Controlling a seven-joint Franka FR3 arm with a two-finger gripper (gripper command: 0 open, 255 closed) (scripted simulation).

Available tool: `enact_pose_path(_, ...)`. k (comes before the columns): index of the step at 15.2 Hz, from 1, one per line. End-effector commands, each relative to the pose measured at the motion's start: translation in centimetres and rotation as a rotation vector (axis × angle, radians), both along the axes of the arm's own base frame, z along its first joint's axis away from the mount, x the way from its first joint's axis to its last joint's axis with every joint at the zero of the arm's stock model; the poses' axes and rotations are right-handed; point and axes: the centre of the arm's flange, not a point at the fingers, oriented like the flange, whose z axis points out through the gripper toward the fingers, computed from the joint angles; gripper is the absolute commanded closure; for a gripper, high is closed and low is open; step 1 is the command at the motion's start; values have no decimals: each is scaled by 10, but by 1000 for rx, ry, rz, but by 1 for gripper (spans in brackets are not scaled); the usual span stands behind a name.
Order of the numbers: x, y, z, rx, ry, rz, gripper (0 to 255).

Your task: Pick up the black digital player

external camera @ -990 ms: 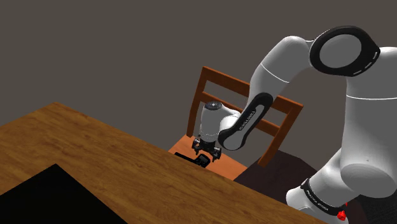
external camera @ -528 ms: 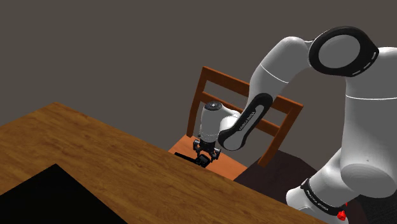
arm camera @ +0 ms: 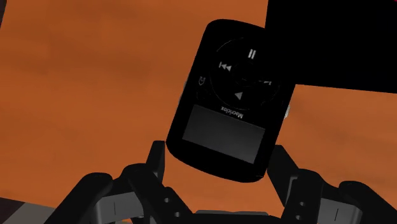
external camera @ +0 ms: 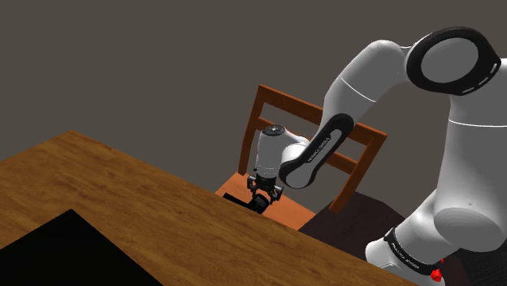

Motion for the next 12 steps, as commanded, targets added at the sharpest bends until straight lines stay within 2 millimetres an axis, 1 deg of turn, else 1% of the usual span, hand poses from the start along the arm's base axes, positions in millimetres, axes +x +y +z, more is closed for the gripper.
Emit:
enact_pose_path(1,0,0,12,0,0,0,255)
enact_pose_path(10,0,0,59,0,0,0,255)
enact_pose_path(12,0,0,60,0,0,0,255)
